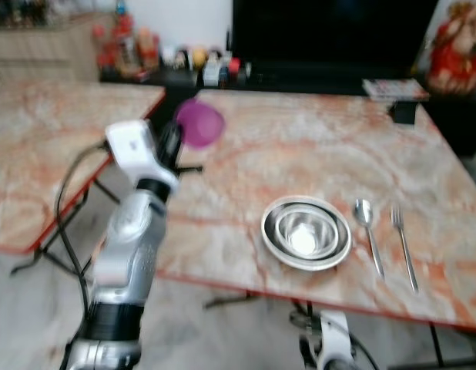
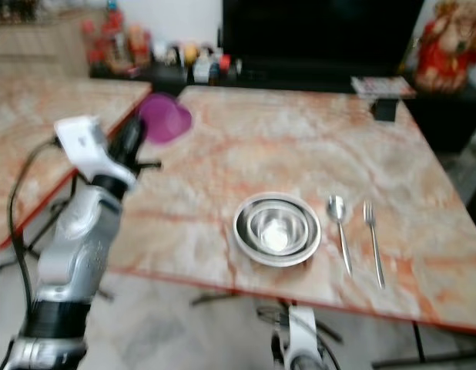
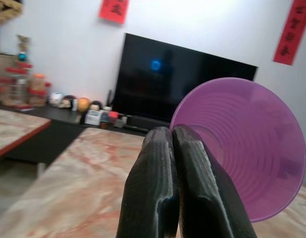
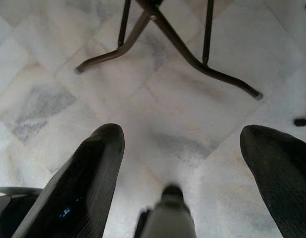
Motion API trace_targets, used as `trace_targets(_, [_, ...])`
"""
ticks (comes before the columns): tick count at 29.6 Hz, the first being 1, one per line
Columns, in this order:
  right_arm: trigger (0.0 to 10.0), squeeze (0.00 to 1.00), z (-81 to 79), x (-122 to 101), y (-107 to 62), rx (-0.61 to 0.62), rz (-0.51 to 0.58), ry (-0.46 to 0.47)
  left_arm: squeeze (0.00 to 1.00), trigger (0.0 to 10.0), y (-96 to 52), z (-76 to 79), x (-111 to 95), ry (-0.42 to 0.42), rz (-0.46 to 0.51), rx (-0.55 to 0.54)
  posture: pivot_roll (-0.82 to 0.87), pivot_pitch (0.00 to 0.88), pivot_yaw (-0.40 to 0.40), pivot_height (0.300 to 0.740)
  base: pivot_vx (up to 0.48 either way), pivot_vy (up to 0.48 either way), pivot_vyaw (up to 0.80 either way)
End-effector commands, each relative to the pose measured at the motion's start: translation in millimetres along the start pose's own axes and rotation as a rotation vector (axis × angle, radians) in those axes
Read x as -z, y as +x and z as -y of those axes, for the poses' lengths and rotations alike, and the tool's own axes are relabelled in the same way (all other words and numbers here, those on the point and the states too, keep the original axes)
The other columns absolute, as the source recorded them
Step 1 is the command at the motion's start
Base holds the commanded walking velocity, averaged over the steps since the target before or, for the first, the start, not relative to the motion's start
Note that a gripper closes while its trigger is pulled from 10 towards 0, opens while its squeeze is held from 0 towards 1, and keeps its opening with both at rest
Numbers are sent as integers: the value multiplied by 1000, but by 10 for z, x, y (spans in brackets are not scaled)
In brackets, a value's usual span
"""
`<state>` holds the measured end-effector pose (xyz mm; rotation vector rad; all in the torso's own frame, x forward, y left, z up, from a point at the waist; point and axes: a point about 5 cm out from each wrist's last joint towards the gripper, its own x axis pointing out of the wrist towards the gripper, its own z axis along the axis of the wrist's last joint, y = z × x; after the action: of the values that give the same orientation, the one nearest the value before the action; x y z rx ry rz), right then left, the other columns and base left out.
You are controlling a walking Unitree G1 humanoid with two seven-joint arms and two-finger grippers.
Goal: Setting the table
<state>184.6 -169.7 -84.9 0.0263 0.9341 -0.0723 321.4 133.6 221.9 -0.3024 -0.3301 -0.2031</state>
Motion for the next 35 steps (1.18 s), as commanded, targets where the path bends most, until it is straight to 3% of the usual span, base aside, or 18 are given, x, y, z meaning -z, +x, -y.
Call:
trace_targets(1, [10000, 0, 81, 29, -9, 35, -5, 6, 0, 10000, 5, 92, -16, 16, -4, 42, 46, 0, 31, 740, 330, 0, 0])
trace_targets(8, [10000, 0, 52, 59, -14, 34, -11, 11, 0, 10000, -82, 31, 142, 17, -144, 70, 52, 0, 44, 740, 141, 0, 0])
trace_targets(11, [10000, 0, 32, 81, -18, 32, -15, 13, 0, 10000, -133, -32, 289, 1, -264, 48, 55, 0, 51, 740, 0, 0, 0])
trace_targets(16, [10000, 0, 6, 108, -24, 32, -18, 11, 0, 10000, -170, 73, 403, -38, -366, 153, 60, 0, 62, 740, 0, 0, 0])
trace_targets(18, [10000, 0, -9, 130, -29, 32, -22, 15, 0, 10000, -177, 194, 531, -52, -465, 237, 60, 0, 67, 740, 0, 0, 0])
trace_targets(21, [10000, 0, -40, 166, -37, 32, -27, 21, 0, 10000, -89, 269, 641, -55, -520, 248, 54, 0, 83, 740, 0, 0, 0])
trace_targets(29, [10000, 0, -56, 219, -50, 36, -36, 38, 0, 10000, 142, 357, 708, 73, -626, 250, 40, 0, 104, 740, 0, 0, 0])
trace_targets(35, [10000, 0, -61, 247, -58, 40, -41, 44, 0, 10000, 290, 361, 775, 117, -697, 189, 34, 0, 117, 740, 0, 0, 0])
